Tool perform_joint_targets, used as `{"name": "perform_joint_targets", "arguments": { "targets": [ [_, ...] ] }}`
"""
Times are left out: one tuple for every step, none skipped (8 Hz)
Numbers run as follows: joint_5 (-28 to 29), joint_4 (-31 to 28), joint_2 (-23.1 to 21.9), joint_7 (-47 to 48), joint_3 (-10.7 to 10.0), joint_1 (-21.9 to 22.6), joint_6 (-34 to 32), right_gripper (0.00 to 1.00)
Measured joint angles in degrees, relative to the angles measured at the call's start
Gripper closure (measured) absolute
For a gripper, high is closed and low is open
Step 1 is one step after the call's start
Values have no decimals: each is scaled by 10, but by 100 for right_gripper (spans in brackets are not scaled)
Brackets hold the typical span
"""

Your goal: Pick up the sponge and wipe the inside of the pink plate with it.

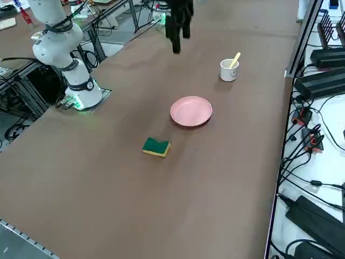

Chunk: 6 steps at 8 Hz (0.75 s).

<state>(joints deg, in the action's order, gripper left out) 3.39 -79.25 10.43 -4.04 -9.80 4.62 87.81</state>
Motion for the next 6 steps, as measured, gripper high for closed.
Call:
{"name": "perform_joint_targets", "arguments": {
  "targets": [
    [-8, 0, -25, 8, 0, 2, -32, 0],
    [-18, -6, -49, 13, 5, 1, -53, 0],
    [-26, -27, -77, 20, 20, 0, -60, 0],
    [-31, -58, -108, 29, 35, -1, -60, 0],
    [-32, -90, -136, 35, 48, -3, -57, 0],
    [-32, -114, -156, 38, 59, -6, -51, 0]
  ]
}}
